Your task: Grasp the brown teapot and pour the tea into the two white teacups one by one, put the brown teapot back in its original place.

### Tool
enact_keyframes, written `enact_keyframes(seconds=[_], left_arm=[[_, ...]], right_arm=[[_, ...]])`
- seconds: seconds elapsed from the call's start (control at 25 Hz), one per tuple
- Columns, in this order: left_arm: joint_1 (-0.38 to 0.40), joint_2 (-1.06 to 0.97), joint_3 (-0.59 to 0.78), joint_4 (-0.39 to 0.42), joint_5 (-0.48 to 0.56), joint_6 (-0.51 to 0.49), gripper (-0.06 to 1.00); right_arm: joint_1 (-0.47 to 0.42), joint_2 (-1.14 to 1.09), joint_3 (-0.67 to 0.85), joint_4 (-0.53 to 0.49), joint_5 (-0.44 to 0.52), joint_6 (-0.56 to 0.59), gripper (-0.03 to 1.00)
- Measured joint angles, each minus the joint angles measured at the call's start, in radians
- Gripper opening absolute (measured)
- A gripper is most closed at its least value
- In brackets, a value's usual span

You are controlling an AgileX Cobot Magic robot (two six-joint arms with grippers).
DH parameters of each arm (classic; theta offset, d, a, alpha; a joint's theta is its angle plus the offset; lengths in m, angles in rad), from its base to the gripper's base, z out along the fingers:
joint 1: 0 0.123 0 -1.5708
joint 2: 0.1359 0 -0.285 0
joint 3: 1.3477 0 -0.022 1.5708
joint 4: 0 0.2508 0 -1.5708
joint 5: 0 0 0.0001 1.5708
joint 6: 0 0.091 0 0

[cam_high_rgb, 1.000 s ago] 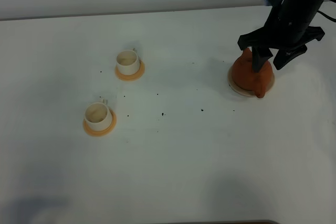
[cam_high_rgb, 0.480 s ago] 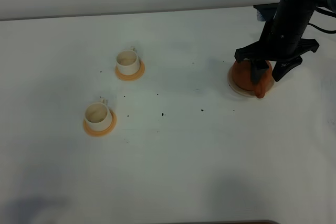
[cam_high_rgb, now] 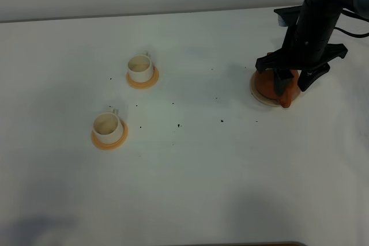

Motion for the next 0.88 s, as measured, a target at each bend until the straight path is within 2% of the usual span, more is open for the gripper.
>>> enact_keyframes(seconds=[0.36, 0.88], left_arm=[[0.0, 0.0, 0.0, 0.0, 0.0, 0.0, 0.38], [0.0, 0.0, 0.0, 0.0, 0.0, 0.0, 0.38]], right_arm=[[0.0, 0.016, 0.0, -0.038, 0.0, -0.007, 0.45], [0.0, 0.022, -0.001, -0.036, -0.001, -0.026, 0.41]])
